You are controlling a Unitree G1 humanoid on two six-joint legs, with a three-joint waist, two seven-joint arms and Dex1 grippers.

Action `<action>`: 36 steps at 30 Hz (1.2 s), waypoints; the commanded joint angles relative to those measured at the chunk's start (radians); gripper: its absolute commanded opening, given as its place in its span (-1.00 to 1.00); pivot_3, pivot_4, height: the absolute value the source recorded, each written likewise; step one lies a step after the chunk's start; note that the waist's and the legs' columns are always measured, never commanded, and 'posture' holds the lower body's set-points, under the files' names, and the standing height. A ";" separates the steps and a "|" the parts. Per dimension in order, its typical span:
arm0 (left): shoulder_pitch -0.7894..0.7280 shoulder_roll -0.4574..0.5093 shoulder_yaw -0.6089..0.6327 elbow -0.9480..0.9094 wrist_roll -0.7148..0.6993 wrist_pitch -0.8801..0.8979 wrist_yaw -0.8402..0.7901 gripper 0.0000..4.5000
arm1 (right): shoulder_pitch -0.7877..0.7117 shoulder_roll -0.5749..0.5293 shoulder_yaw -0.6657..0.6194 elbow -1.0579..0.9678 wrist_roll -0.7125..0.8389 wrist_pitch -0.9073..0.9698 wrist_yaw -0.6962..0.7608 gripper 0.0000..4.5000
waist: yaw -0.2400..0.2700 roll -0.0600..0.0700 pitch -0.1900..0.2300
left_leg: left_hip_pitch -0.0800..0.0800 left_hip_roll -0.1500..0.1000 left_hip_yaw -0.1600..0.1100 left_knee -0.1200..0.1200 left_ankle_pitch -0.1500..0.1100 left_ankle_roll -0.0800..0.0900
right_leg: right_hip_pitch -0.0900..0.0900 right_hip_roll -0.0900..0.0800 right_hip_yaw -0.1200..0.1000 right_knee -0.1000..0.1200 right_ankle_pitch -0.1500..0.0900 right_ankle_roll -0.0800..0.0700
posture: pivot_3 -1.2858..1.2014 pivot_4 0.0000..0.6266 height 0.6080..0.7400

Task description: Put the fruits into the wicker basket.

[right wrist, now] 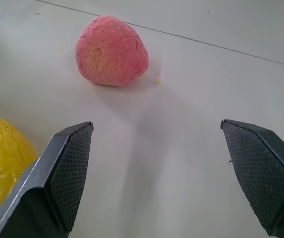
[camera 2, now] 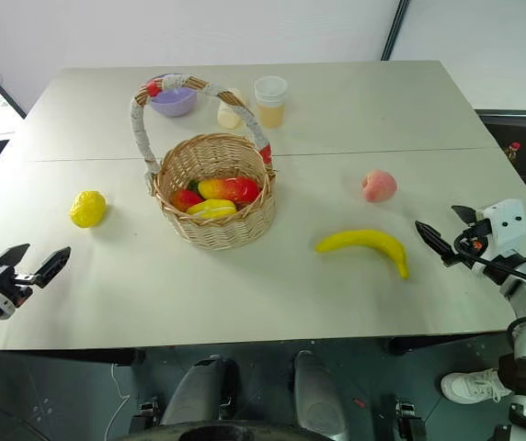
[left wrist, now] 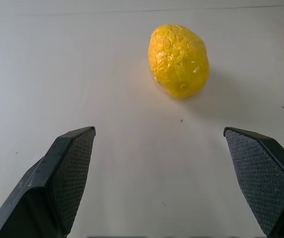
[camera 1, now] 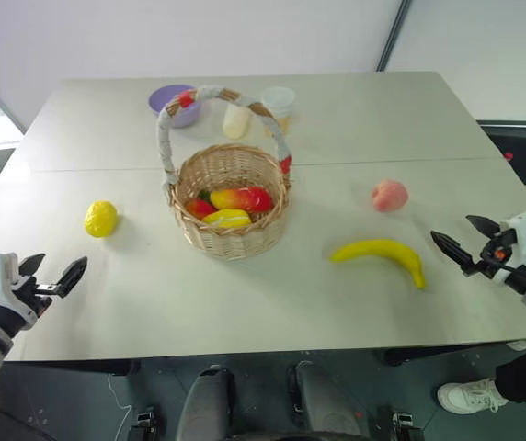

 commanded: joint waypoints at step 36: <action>-0.633 0.137 -0.381 0.203 0.199 0.485 0.229 0.97 | -0.293 0.099 0.534 -0.862 0.223 0.413 -0.003 0.92 | 0.005 -0.001 0.000 | -0.002 -0.002 -0.003 0.001 0.000 0.000 | -0.001 0.000 -0.002 0.001 0.002 0.004 | 0.03 -0.52 1.00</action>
